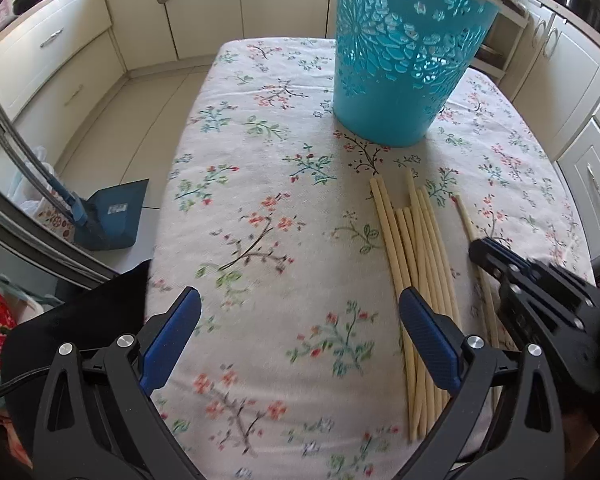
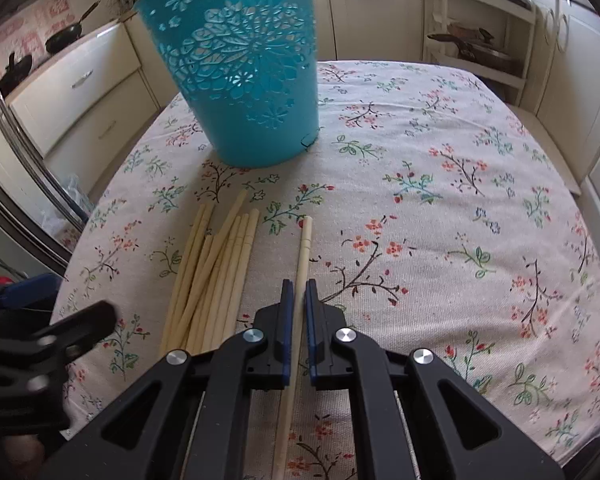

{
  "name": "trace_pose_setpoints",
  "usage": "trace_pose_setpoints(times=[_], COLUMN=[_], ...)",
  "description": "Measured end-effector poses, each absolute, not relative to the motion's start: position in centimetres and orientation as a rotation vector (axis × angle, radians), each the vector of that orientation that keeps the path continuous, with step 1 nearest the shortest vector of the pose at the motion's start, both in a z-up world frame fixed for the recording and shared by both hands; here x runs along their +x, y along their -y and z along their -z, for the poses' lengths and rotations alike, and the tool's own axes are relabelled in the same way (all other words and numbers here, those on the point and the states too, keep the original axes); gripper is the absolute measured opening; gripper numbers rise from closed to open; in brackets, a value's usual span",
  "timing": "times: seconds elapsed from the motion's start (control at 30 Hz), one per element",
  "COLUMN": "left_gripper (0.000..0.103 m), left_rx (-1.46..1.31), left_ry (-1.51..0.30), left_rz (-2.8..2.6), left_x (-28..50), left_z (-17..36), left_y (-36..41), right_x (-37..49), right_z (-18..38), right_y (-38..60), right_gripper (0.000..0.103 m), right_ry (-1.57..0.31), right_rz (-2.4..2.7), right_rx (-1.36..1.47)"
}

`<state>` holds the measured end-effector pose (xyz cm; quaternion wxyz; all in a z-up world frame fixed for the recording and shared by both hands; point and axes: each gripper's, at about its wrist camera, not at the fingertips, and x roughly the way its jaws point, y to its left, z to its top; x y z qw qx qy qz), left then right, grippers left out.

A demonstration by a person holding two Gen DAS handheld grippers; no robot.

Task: Organize utensils
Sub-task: 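Move both grippers down toward the bundle of wooden chopsticks, then close the left gripper on one chopstick while the right gripper grips another chopstick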

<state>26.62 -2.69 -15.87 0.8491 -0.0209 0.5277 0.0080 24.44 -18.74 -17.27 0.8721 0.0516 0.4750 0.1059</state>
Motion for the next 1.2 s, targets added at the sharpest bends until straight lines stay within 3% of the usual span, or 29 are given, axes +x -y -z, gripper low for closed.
trace_pose_setpoints(times=[0.83,0.93,1.03,1.17,1.2], left_gripper=[0.095,0.091,0.068,0.016,0.008], left_rx=[0.001,0.004,0.011,0.030,0.033], left_ry=[-1.141,-1.126,-1.081,-1.057,-1.064], left_rz=[-0.065,-0.055,-0.031,0.044,0.063], left_x=[30.6,30.8,30.7,31.0,31.1], left_z=[18.7,18.6,18.2,17.8,17.7], left_y=[4.4,4.5,4.8,5.7,5.9], right_x=[24.2,24.2,24.2,24.2,24.2], right_z=[17.5,17.5,17.5,17.5,17.6], right_y=[19.9,19.7,19.6,19.5,19.5], right_gripper=[0.007,0.007,0.007,0.007,0.007], right_ry=[-0.979,-0.975,-0.970,-0.962,-0.961], right_rz=[-0.265,-0.261,-0.258,-0.255,-0.255], right_rx=[0.200,0.186,0.177,0.175,0.176])
